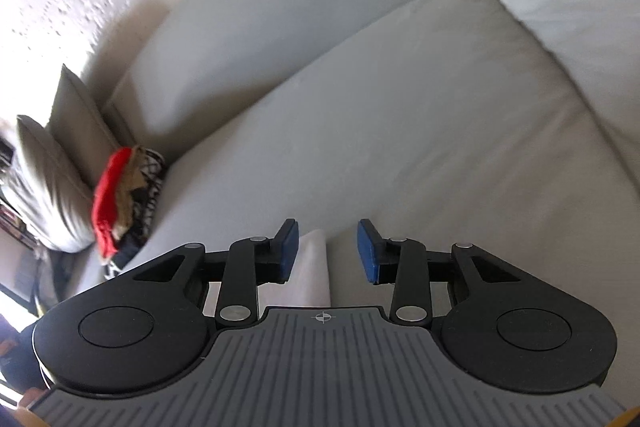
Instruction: Fold clothes
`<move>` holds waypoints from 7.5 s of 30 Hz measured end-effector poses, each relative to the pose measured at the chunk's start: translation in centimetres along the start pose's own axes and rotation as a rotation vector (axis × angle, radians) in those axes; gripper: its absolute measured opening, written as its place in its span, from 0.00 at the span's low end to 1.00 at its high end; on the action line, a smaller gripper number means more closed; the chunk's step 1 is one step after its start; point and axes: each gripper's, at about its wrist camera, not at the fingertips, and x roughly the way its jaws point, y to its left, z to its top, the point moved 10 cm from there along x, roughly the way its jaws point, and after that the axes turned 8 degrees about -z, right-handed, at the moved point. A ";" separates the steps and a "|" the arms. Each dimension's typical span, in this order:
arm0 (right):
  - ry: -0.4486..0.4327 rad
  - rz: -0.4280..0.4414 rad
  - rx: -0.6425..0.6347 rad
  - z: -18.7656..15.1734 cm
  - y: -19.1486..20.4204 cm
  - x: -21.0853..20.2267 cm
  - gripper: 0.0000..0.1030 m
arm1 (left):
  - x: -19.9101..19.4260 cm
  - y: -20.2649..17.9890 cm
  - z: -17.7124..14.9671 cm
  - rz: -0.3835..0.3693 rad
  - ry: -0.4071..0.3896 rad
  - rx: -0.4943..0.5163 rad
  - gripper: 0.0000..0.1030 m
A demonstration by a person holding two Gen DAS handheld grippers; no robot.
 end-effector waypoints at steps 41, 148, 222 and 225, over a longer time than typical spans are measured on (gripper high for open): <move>0.126 -0.062 -0.546 -14.4 3.2 -14.1 0.25 | -7.5 -7.1 -18.9 0.358 0.173 0.539 0.43; 0.435 0.252 0.171 -7.5 -2.8 -1.8 0.47 | 3.7 -3.7 -9.6 -0.337 0.561 0.014 0.89; -0.543 -0.502 0.305 12.4 -34.8 -29.5 0.17 | 18.3 -48.4 -34.7 -0.508 0.577 0.715 0.45; -0.513 -0.610 0.321 11.7 -36.7 -29.2 0.45 | 18.3 -46.4 -33.0 -0.379 0.520 0.661 0.62</move>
